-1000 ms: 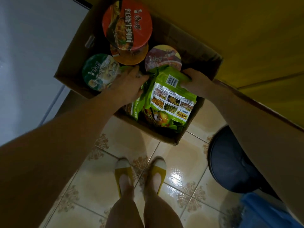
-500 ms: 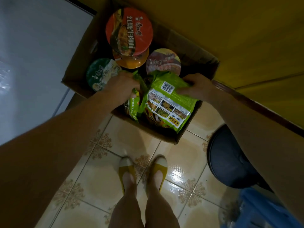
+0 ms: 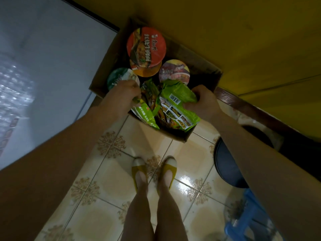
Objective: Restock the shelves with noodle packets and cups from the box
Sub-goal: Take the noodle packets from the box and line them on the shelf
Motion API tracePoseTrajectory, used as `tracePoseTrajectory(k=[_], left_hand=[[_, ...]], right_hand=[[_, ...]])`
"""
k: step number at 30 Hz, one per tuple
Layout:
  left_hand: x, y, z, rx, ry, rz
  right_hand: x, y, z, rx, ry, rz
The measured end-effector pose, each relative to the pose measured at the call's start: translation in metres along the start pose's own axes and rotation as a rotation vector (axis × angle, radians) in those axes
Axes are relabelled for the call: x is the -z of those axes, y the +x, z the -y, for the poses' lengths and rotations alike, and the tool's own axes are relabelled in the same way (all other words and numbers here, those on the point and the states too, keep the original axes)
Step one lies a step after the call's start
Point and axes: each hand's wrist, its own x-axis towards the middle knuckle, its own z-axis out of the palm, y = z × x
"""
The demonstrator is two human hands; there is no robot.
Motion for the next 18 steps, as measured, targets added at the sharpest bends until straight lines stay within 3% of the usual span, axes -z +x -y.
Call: tracePoseTrajectory(k=[4, 18], left_hand=[[0.037, -0.039, -0.025, 0.178, -0.275, -0.062], [0.198, -0.198, -0.151, 0.221, -0.279, -0.420]], right_hand=[[0.023, -0.039, 0.032, 0.013, 0.019, -0.081], [0.137, -0.190, 0.158, 0.158, 0.102, -0.242]])
